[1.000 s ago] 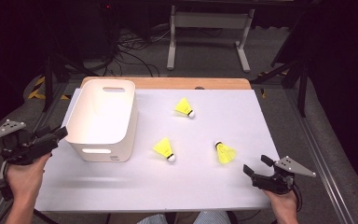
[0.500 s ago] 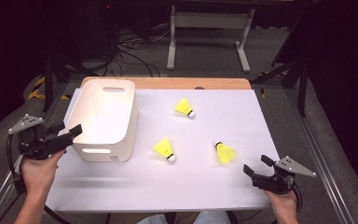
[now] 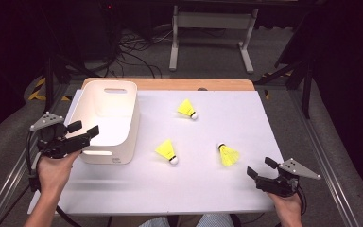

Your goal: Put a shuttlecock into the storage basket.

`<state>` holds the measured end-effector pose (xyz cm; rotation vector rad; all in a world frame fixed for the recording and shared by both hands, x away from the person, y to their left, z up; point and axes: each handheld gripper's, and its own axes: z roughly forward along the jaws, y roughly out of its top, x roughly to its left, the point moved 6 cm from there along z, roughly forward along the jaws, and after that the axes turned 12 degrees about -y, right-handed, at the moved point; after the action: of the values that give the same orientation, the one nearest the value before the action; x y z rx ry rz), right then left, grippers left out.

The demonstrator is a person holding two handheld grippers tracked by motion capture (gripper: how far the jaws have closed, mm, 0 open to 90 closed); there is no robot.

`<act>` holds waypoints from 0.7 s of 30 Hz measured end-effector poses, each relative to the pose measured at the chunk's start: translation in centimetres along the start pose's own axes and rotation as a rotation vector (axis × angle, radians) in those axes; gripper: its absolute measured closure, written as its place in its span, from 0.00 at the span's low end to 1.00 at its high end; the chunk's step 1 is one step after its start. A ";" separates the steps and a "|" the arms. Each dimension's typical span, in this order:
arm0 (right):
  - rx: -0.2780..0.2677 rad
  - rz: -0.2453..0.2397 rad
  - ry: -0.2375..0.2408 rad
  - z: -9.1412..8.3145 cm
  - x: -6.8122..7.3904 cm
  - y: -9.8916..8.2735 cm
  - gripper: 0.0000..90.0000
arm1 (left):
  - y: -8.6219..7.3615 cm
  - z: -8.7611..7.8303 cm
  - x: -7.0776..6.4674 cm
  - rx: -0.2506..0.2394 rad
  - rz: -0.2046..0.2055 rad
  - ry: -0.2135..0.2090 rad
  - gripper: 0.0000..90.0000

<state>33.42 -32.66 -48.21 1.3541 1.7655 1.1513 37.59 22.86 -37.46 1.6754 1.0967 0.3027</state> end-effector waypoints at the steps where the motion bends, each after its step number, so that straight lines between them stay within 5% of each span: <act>1: 0.000 -0.001 0.000 0.0 0.0 0.0 0.14 | 0.0 0.2 -0.2 0.001 0.001 -0.007 0.34; 21: 0.005 -0.002 0.007 0.1 0.1 -0.1 0.14 | 0.4 2.3 -2.7 0.034 0.026 -0.067 0.37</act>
<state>33.42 -32.57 -48.28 1.3530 1.7750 1.1523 37.93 19.31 -37.20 1.7192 1.0358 0.2435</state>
